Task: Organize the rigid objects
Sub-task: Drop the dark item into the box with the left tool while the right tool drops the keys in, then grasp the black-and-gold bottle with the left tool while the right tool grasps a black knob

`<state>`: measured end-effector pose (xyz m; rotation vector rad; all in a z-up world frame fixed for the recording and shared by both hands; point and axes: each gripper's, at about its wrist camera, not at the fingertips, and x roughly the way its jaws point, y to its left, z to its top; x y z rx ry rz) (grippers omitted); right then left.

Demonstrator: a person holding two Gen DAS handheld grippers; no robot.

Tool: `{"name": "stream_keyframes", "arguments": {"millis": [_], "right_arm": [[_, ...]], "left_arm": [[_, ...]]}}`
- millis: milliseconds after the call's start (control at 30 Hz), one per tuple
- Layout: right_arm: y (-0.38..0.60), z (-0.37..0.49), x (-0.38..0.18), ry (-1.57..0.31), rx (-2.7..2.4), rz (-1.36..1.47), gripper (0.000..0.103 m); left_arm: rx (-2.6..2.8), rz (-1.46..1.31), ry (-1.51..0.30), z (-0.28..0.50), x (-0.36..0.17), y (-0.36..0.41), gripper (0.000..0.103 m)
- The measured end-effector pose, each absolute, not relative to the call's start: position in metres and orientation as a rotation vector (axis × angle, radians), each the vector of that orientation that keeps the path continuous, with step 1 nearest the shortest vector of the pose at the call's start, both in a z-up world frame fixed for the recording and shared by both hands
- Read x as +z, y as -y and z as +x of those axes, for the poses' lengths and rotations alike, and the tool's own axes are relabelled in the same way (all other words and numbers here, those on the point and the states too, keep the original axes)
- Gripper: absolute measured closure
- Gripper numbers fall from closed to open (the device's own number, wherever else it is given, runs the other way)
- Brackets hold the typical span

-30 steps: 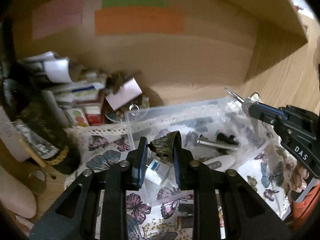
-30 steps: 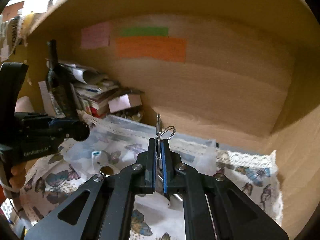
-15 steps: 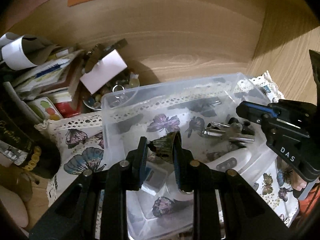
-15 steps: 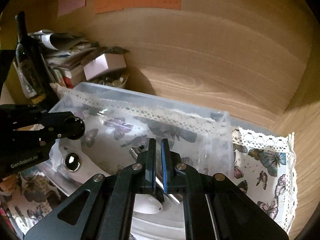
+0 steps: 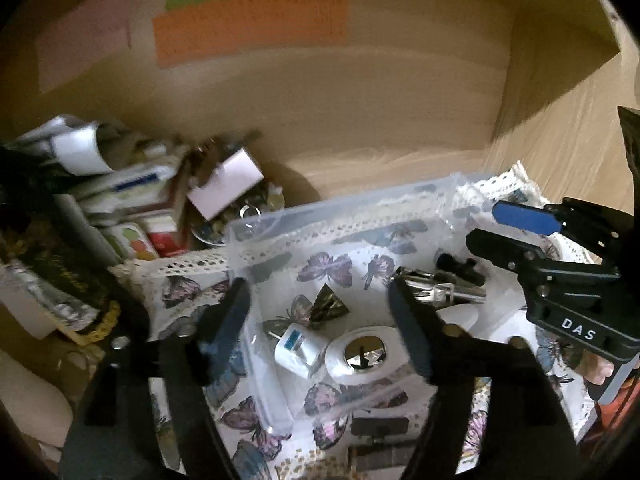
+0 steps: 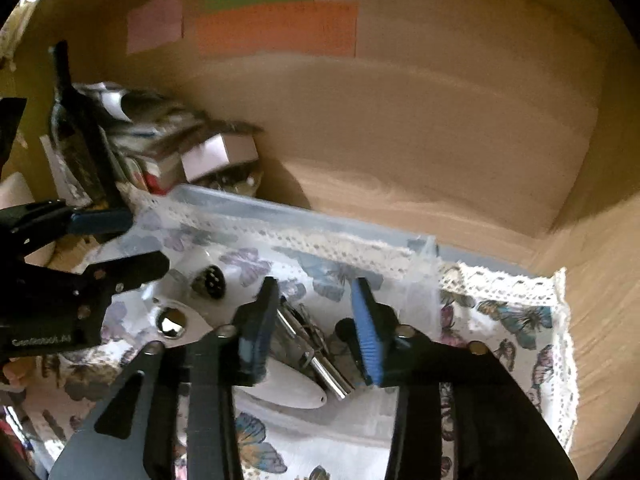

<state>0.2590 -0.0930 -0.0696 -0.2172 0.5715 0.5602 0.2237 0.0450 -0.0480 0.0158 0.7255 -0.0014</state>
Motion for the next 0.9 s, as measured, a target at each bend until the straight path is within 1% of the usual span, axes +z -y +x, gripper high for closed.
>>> {"name": "stream_keyframes", "arguments": {"millis": [67,133,267,400,533,667,900], "right_arm": [[0.097,0.249,-0.062,-0.545,0.569,-0.207,0.048],[0.100,0.238,-0.058,-0.526,0.573,-0.203,0.044],[0.103,0.221,-0.057,-0.512,0.591,-0.212,0.039],[0.108,0.206,-0.062,-0.515,0.598,-0.223,0.037],[0.117,0.192,-0.070,-0.515,0.604,-0.226,0.027],[0.123,0.182,-0.078,-0.520,0.600,-0.237,0.026],[0.131,0.175,-0.089,-0.547,0.598,-0.237,0.026]], "left_arm": [[-0.001,0.006,-0.708,0.211,-0.041,-0.047,0.011],[0.003,-0.005,-0.696,0.202,-0.038,-0.049,0.006],[0.019,-0.009,-0.705,0.183,-0.043,-0.049,0.004],[0.011,-0.005,-0.754,0.166,-0.061,-0.044,0.004],[-0.008,-0.032,-0.823,0.157,-0.086,-0.038,0.004],[-0.036,-0.040,-0.889,0.158,-0.112,-0.026,0.004],[-0.069,-0.021,-0.990,0.166,-0.141,-0.004,0.004]]}}
